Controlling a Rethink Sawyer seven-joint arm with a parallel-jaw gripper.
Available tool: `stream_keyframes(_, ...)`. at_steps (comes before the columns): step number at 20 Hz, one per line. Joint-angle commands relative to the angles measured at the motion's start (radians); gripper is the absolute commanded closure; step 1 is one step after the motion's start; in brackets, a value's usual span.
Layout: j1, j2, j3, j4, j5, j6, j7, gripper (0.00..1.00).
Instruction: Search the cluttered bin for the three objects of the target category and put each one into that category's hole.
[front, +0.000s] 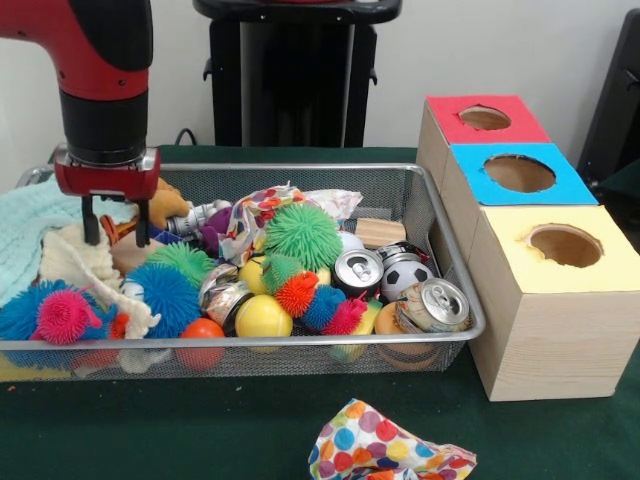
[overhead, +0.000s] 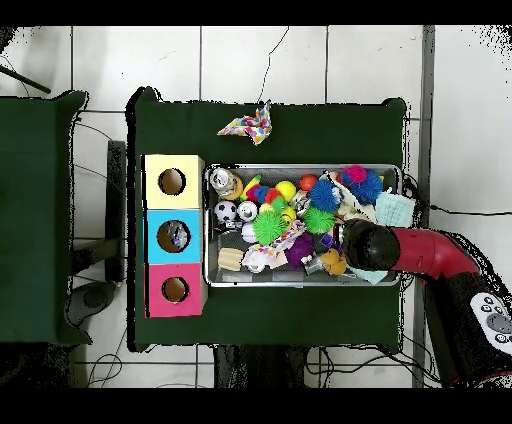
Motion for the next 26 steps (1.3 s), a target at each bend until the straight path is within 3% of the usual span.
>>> stream_keyframes(1,-0.007,0.077,0.015,-0.042,0.027,-0.048,0.087,0.0)
stream_keyframes(8,-0.019,0.106,0.019,-0.071,0.038,-0.078,0.094,0.0)
stream_keyframes(12,-0.034,0.102,0.032,-0.048,0.029,-0.138,0.089,0.0)
stream_keyframes(13,-0.041,0.102,0.035,-0.042,0.039,-0.145,0.095,1.0)
stream_keyframes(26,-0.018,0.1,0.007,-0.041,0.021,-0.169,0.083,1.0)
